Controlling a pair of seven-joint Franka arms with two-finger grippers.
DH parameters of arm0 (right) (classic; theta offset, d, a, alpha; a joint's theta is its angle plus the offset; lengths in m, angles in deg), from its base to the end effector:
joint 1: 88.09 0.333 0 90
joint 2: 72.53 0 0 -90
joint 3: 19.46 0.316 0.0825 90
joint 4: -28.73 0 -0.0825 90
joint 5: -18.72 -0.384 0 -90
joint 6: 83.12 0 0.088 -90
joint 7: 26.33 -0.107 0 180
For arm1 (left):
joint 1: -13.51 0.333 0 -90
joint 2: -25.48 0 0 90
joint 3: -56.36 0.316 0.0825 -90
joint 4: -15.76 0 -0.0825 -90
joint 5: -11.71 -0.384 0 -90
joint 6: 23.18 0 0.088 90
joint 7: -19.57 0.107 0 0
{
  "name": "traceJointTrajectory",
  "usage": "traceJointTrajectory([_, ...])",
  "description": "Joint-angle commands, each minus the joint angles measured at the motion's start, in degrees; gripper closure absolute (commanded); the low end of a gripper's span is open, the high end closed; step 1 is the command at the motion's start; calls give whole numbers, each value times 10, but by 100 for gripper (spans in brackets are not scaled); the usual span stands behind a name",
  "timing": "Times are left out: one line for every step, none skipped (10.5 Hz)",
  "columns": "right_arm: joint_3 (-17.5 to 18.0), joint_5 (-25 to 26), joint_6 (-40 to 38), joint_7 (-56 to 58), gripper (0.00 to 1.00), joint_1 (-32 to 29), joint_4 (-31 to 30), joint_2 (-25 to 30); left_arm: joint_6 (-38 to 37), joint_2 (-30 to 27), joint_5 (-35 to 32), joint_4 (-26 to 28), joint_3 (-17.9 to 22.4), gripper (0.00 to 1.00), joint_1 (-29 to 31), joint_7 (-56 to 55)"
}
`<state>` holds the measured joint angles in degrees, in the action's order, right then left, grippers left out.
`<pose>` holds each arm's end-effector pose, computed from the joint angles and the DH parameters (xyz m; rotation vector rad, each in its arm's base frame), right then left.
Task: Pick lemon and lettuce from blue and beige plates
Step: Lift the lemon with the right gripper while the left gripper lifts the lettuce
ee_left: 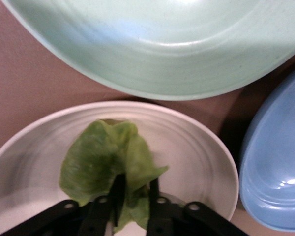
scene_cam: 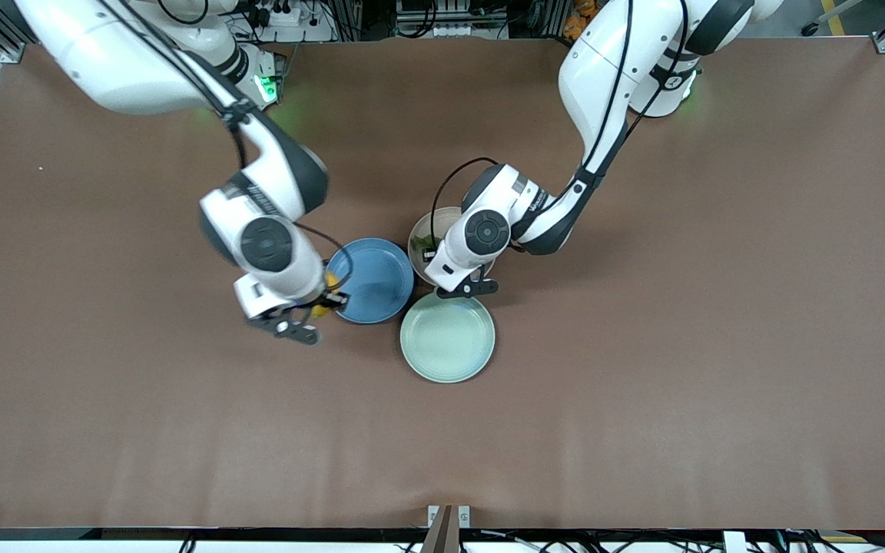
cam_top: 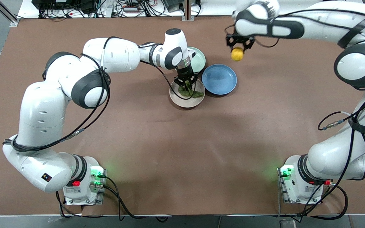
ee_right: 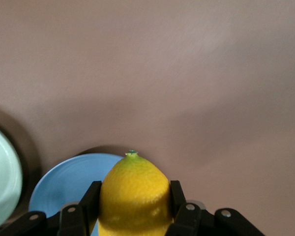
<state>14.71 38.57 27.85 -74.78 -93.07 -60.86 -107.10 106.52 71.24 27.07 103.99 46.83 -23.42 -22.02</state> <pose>0.6269 0.2569 0.3282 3.0508 -0.3909 -0.1539 0.4888 -0.5003 0.1812 2.9256 0.2060 -0.4041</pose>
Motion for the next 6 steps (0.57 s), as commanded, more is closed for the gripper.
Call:
traceJointTrajectory([-80,-78,-8,146,100,-4,-10,51,-14,-26,13,5,3,88,1,-17])
traceJointTrajectory([-108,-89,-21,190,100,-1,-9,59,-36,-39,13,4,6,90,7,-17])
traceJointTrajectory([-140,-102,-29,235,100,8,-12,68,-61,-58,12,4,6,92,20,-17])
traceJointTrajectory([-167,-117,-33,270,100,15,-15,74,-94,-80,10,3,7,95,37,-17])
traceJointTrajectory([-173,-119,-30,296,100,15,-14,74,-129,-108,5,3,7,96,56,-14])
traceJointTrajectory([-183,-118,-22,303,100,16,-14,73,-164,-134,3,1,7,97,83,-10])
